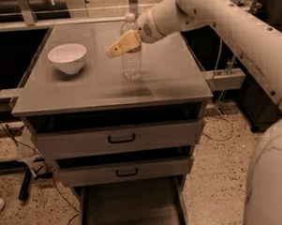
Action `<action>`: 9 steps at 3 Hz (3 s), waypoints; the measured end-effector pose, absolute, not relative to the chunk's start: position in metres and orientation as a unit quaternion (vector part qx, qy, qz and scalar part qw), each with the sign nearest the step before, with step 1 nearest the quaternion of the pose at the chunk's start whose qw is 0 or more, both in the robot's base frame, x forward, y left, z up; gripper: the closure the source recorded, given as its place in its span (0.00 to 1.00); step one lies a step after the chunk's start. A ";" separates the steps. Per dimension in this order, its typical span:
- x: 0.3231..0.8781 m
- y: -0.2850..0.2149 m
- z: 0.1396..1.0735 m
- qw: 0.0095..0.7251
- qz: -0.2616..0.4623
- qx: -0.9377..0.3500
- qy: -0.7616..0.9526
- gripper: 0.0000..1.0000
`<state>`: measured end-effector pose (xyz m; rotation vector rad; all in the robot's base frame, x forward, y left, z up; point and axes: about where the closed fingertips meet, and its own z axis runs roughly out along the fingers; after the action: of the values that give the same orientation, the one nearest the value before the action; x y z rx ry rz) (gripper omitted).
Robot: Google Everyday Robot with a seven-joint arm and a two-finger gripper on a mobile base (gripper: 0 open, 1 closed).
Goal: Place water bottle into bottom drawer
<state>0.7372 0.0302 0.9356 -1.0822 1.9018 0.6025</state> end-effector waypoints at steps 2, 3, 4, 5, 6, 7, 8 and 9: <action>0.737 0.031 0.936 0.423 0.241 -0.432 0.759 0.43; 0.737 0.031 0.936 0.423 0.241 -0.432 0.759 0.66; 0.737 0.031 0.936 0.423 0.241 -0.432 0.759 0.89; 0.724 0.016 0.940 0.427 0.230 -0.421 0.767 1.00; 0.691 -0.015 0.950 0.438 0.205 -0.386 0.786 1.00; 0.652 -0.042 0.951 0.438 0.185 -0.353 0.806 1.00; 0.610 -0.062 0.954 0.430 0.167 -0.332 0.823 1.00; 0.564 -0.072 0.969 0.419 0.157 -0.318 0.836 1.00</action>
Offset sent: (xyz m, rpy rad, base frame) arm 0.0002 0.0005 0.0008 0.0009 -0.0013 0.0004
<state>0.5637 -0.0722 0.9692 -0.7969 2.0963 0.3950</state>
